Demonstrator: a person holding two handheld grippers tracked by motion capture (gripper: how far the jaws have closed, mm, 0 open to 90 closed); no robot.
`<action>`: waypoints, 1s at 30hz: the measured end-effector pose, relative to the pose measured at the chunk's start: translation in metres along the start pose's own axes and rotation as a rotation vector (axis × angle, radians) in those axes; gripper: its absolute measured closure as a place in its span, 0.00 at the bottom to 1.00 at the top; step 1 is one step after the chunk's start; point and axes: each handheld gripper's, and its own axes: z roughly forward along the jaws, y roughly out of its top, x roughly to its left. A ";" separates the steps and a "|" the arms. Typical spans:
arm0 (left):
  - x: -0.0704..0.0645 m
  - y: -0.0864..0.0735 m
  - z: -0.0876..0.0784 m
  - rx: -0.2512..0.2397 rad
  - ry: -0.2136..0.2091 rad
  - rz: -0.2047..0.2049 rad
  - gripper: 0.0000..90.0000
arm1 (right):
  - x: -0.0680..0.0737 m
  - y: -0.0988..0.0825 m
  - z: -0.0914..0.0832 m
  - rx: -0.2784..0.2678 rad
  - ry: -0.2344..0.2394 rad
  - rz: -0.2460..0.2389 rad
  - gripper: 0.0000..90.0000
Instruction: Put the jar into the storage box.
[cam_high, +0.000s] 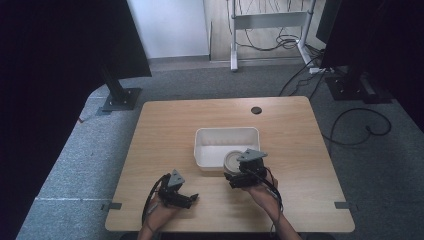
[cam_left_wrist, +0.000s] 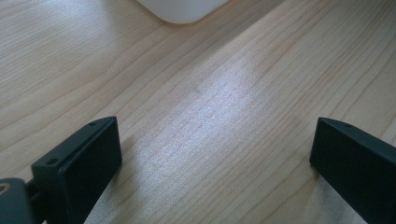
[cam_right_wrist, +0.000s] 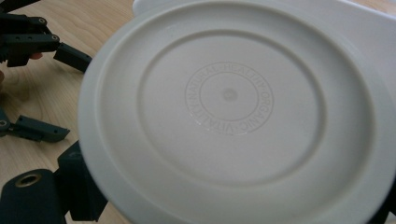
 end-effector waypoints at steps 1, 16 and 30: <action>0.000 0.000 0.000 0.000 0.000 0.000 0.02 | 0.000 0.001 0.001 -0.001 -0.002 -0.002 0.10; 0.000 0.000 0.000 0.000 0.000 0.000 0.02 | -0.001 0.018 0.018 0.003 -0.021 -0.014 0.11; 0.000 0.000 0.000 0.000 0.000 0.000 0.02 | 0.000 0.029 0.036 0.012 -0.026 -0.019 0.11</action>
